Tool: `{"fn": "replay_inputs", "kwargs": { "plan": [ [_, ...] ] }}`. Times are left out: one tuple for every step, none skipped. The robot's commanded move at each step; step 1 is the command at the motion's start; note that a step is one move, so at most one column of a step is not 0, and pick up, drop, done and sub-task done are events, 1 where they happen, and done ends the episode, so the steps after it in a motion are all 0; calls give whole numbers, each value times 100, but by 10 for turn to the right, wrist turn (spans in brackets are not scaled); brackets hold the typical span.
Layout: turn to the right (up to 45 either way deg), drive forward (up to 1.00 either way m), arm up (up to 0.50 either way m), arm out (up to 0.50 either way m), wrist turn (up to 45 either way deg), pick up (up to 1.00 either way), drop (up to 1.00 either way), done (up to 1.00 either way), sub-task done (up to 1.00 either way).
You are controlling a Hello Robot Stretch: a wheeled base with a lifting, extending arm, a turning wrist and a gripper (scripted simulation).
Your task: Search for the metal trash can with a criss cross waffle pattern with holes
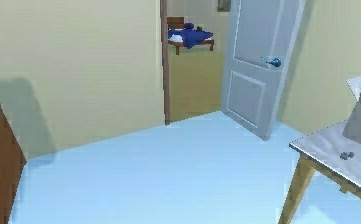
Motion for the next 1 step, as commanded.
{"fn": "replay_inputs", "kwargs": {
  "plan": [
    [30, 0, 0, 0, 0, 0, 0, 0, 0]
  ]
}}
